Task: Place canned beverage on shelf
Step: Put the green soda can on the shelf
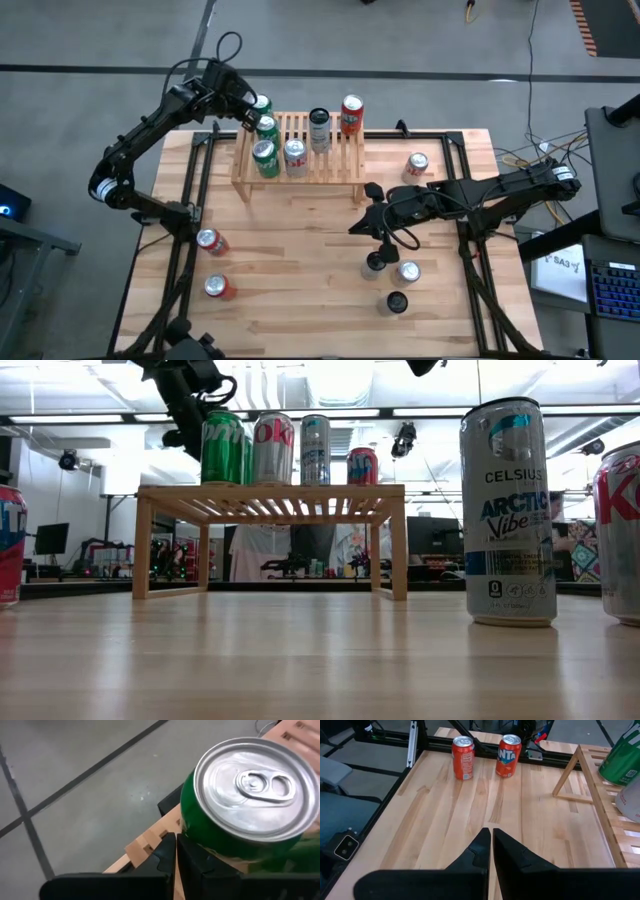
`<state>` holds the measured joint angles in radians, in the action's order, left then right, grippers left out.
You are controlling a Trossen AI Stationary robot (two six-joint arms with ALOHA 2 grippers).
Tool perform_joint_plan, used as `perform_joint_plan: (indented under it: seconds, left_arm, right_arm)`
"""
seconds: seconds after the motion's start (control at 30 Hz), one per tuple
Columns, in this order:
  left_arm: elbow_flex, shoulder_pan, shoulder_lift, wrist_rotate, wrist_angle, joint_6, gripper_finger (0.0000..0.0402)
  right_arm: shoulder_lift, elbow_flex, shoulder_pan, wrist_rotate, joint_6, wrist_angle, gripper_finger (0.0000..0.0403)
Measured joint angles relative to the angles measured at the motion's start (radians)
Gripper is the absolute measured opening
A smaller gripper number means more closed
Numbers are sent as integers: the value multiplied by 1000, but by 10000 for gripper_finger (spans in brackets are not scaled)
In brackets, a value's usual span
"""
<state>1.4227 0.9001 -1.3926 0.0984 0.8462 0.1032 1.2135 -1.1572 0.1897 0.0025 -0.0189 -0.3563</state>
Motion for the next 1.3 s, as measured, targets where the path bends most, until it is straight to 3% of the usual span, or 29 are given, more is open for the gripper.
perform_joint_plan:
  seconds: [0.53,1.3]
  left_arm:
    - [1,0,0,-66,-27,52,0]
    - [1,0,0,-55,-16,26,0]
  right_arm:
    - [0,0,0,0,0,0,9]
    - [0,0,0,0,12,0,9]
